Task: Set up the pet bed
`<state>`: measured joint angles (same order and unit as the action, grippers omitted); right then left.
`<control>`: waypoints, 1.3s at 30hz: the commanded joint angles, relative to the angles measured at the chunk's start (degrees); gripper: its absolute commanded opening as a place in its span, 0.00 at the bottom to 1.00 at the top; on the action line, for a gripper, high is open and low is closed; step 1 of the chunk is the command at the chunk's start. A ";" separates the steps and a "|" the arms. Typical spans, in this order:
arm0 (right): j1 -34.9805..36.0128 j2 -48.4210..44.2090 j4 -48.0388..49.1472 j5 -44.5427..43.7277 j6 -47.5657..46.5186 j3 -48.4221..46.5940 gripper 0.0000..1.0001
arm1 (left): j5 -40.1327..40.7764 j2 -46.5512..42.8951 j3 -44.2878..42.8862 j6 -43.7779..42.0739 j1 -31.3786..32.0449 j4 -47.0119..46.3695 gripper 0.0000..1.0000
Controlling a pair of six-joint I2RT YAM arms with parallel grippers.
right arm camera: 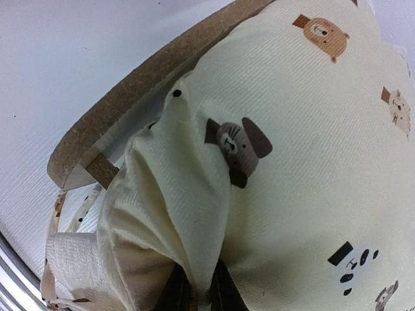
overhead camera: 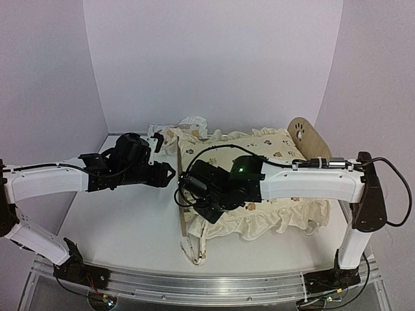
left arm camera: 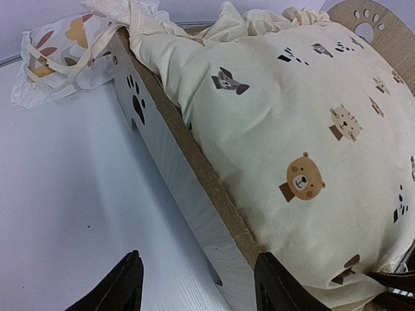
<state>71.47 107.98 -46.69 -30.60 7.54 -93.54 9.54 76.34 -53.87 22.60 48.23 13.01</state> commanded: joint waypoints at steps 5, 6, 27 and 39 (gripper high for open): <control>-4.06 -4.12 4.08 -6.34 -5.01 -4.26 0.07 | -8.59 -2.67 -1.57 -4.22 0.09 -3.90 0.55; -5.08 -4.26 4.53 -5.04 -5.13 -4.80 0.05 | -10.26 -2.64 -1.94 -4.87 0.13 -4.16 0.54; -14.46 -12.19 8.11 -4.29 -6.55 -1.27 0.02 | -25.49 6.45 -6.36 -14.90 6.08 -5.88 0.27; -16.46 -15.83 9.42 -2.78 -6.03 2.81 0.02 | -30.64 6.87 -5.00 -15.74 6.78 -7.81 0.35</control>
<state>56.24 95.24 -38.62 -31.56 1.10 -91.00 -17.79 83.40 -58.06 7.80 54.39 8.32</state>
